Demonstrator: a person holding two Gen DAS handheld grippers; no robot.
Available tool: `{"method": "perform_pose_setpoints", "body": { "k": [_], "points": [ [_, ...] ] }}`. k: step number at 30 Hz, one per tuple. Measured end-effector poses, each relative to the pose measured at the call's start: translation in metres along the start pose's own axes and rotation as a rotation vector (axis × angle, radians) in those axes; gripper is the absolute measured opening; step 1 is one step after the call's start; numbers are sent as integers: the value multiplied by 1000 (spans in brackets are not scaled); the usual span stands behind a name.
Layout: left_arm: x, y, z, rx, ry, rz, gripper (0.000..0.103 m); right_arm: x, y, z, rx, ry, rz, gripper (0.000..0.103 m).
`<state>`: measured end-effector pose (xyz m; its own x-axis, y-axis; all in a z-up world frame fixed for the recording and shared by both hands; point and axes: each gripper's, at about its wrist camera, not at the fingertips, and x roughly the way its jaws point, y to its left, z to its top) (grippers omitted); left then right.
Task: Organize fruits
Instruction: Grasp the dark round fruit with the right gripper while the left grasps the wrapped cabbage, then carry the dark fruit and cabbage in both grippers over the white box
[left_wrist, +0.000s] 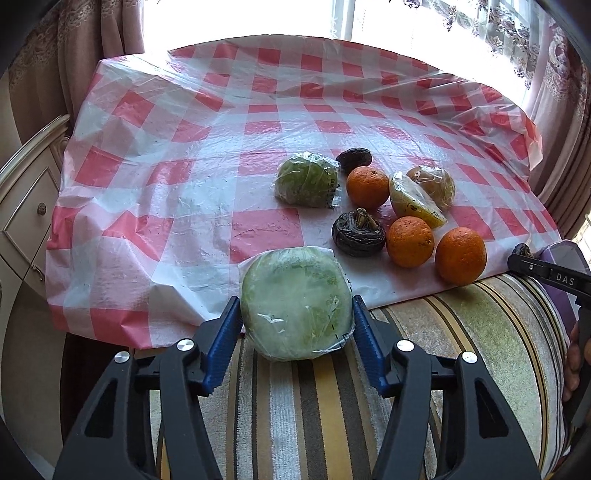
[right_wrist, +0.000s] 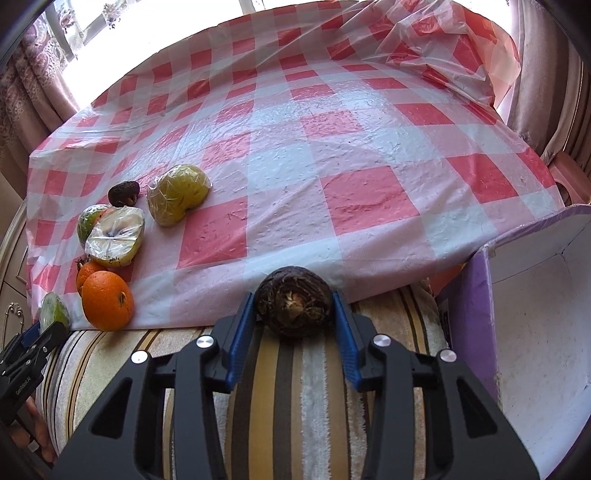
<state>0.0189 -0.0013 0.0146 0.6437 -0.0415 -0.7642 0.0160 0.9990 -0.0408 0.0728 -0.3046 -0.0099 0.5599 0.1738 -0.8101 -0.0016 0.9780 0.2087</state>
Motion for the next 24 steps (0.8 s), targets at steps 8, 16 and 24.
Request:
{"method": "perform_pose_setpoints", "body": {
  "k": [8,16,24],
  "points": [
    [-17,-8,4,32,-55,16,57,-21,-4,-4,16,-56,35,41],
    [-29,-40,20,107,-89,-23,57,-58,-36,-7,34,-98,24,41],
    [-36,-106,41,262,-115,-138,57,-91,-98,-2,81,-143,-95,41]
  ]
}}
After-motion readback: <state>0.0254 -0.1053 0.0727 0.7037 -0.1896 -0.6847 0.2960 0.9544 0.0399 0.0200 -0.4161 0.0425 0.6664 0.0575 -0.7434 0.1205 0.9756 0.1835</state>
